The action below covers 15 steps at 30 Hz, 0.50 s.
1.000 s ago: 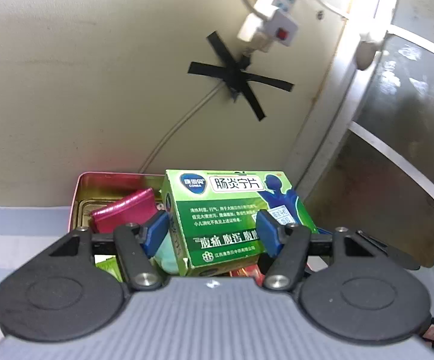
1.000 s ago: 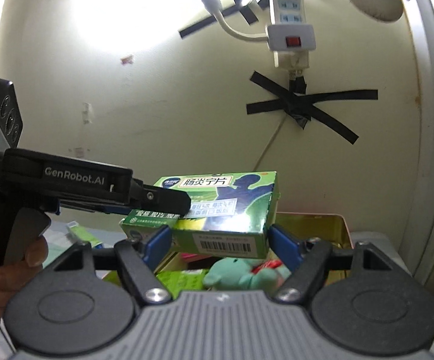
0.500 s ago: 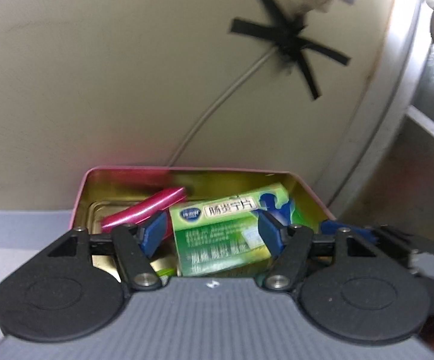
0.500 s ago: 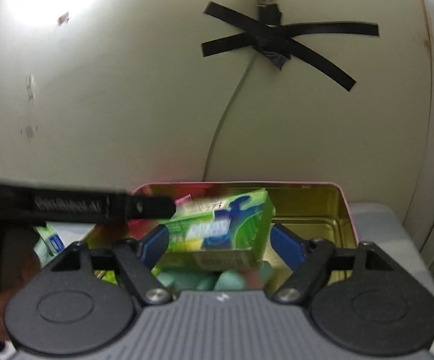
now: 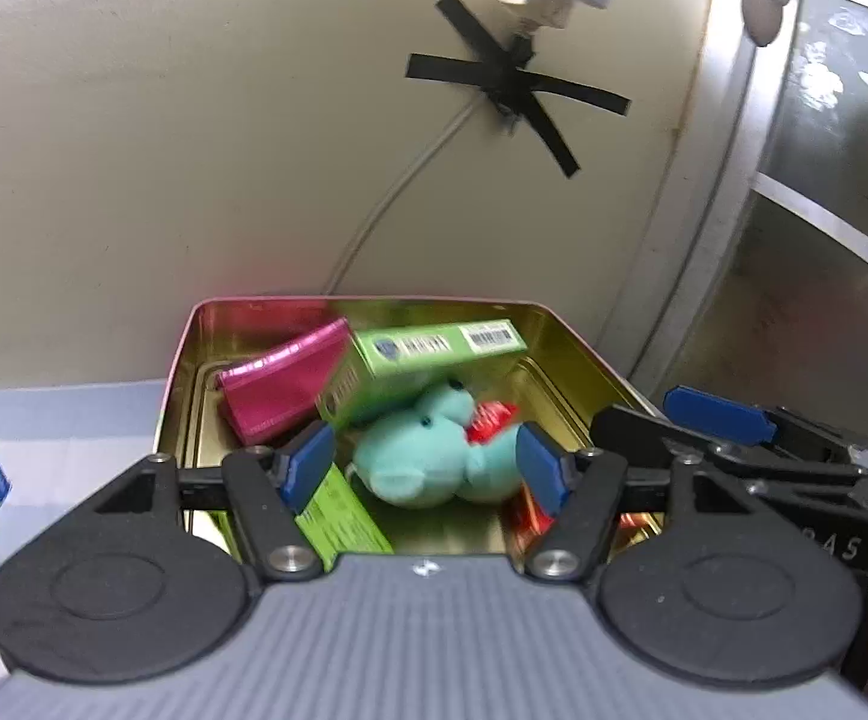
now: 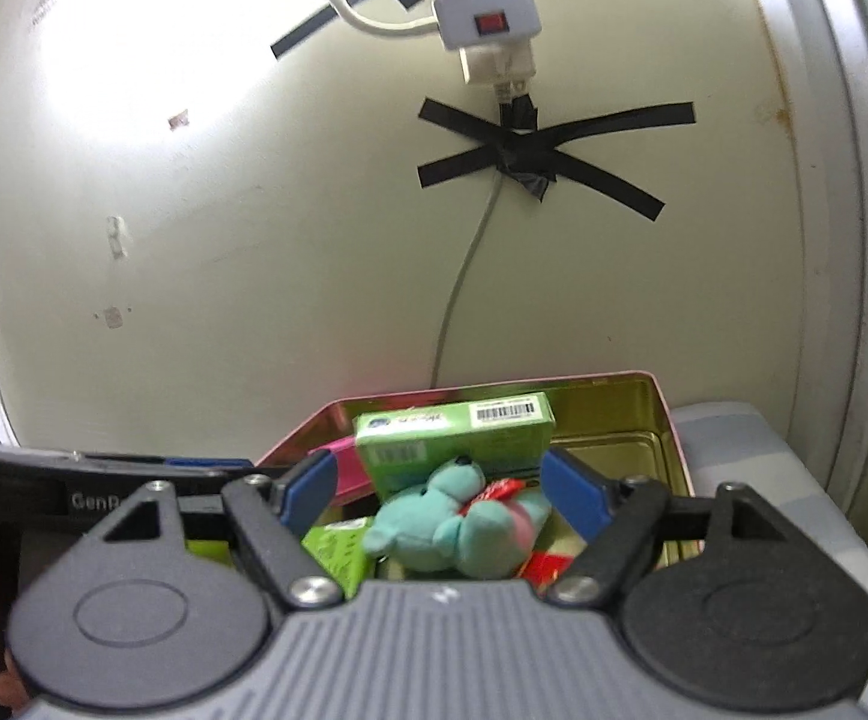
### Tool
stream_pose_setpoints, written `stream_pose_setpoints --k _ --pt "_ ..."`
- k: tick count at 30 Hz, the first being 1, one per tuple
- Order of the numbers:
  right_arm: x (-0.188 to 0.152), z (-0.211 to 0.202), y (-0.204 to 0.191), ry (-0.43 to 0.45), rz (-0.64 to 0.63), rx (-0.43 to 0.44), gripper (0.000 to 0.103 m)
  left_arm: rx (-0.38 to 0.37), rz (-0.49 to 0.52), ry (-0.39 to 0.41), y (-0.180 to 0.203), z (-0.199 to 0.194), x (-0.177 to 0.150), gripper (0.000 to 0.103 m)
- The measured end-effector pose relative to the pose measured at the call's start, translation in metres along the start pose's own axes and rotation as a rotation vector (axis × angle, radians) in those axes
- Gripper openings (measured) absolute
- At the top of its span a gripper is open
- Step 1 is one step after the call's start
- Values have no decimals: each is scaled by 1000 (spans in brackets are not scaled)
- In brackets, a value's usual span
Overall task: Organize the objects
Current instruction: 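Lower the medicine box into the pink tin and open both grippers, then withdraw both grippers and move them to the mint-green pouch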
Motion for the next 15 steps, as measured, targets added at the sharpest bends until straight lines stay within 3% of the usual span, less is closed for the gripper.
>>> stream_pose_setpoints --k 9,15 --pt "-36 -59 -25 35 30 14 78 32 67 14 14 -45 -42 69" --pt "-66 -104 -42 99 53 26 81 36 59 11 1 -72 -82 70"
Point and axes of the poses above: each gripper's, at about its wrist camera, not at the fingertips, and z roughly the way its jaws point, y to its right, x to its top, the point moved 6 cm from there along z, roughly the way its jaws point, and after that the axes turned 10 degrees about x, right-handed, at the moved point
